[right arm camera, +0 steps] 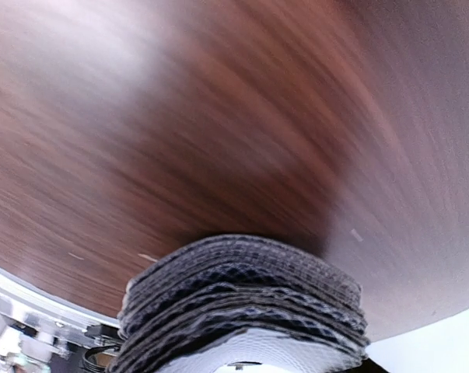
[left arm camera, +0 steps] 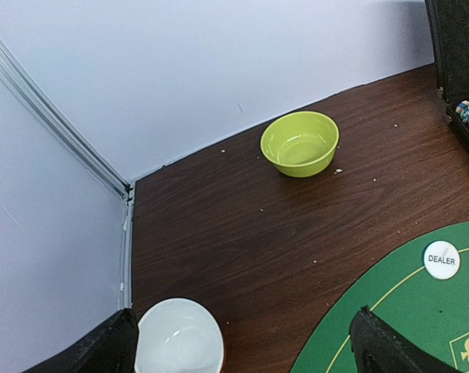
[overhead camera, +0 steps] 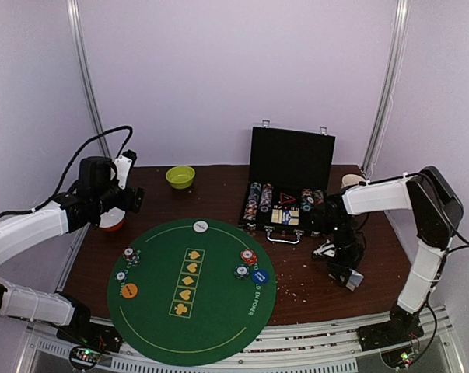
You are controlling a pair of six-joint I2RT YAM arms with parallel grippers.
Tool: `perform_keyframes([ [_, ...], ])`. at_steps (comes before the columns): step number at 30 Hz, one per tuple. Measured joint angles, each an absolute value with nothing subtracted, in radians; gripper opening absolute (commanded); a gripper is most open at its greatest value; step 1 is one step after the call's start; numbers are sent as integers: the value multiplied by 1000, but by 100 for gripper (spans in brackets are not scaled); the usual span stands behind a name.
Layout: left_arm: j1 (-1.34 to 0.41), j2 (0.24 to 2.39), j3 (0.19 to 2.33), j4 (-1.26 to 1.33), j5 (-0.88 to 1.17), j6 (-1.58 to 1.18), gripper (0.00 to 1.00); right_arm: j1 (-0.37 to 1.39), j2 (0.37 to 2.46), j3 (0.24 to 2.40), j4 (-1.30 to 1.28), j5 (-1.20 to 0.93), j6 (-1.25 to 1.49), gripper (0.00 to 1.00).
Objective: Distribute texas hold em gaming equipment
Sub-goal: Position the face-down deck piles at the center of the board.
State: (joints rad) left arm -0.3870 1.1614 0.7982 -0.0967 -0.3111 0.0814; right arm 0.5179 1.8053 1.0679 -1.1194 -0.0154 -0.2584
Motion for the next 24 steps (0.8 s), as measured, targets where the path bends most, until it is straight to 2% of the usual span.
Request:
perform_keyframes([
  [10,-387,1161,797,-93,-317,83,98,721,2051,1398,-1250,-20,-197,55],
  [12,-387,1161,794,-87,-318,83,98,738,2088,1456,-1270,-19,-181,62],
  [14,-387,1161,792,-82,-319,85,98,752,2109,1489,-1266,-19,-168,74],
  [16,-387,1161,791,-76,-322,86,98,771,2120,1496,-1228,-17,-161,97],
  [24,-387,1161,788,-69,-329,90,98,804,2032,1400,-1111,-24,-122,100],
])
